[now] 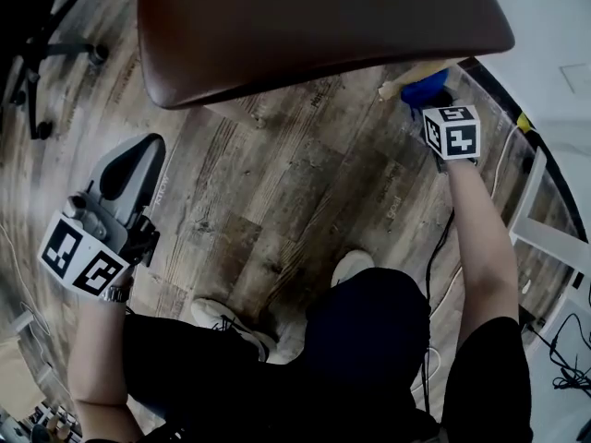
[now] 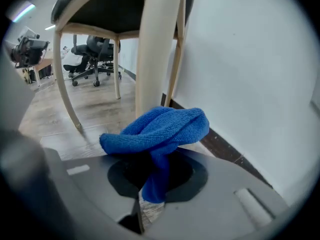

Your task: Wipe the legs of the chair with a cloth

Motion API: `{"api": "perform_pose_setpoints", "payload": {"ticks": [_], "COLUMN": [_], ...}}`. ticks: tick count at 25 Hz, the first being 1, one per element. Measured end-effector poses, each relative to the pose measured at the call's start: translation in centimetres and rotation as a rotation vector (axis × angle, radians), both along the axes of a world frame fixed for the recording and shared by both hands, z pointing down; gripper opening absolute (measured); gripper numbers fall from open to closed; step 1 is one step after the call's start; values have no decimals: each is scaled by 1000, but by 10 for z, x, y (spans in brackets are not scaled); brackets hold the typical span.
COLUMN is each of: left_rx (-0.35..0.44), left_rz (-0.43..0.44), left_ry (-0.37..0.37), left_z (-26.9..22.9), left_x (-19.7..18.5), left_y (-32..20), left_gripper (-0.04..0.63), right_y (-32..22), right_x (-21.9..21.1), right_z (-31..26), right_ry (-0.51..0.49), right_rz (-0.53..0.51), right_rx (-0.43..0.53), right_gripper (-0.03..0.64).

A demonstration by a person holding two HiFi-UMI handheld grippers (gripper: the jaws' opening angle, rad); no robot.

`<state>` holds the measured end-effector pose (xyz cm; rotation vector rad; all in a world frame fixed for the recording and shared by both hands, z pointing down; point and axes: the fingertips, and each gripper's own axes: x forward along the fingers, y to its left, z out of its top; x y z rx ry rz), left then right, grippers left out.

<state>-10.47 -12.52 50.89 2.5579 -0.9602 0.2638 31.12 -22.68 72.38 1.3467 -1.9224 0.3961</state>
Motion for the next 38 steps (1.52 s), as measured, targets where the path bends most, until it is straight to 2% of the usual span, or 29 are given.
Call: {"api": "perform_pose_setpoints", "payload": {"ticks": [8, 13, 18, 24, 29, 38], "left_rx": [26, 36, 53, 60, 64, 65], "left_rz": [29, 15, 23, 11, 5, 4], "left_ry": [29, 50, 61, 64, 65, 70], "left_z": [-9, -16, -25, -27, -28, -30], "left_x": [6, -1, -1, -6, -8, -12], "left_y": [2, 3, 4, 5, 5, 7], "left_gripper": [0, 0, 0, 0, 0, 0], "right_y": [13, 20, 26, 35, 46, 69], "right_x": [-18, -29, -61, -117, -187, -285], "right_z": [-136, -190, -218, -227, -228, -231], "right_ry": [44, 29, -1, -184, -335, -483], "right_rz": [-29, -41, -108, -180, -308, -489], "right_rx": [205, 262, 290, 267, 223, 145], "right_gripper": [64, 64, 64, 64, 64, 64]}}
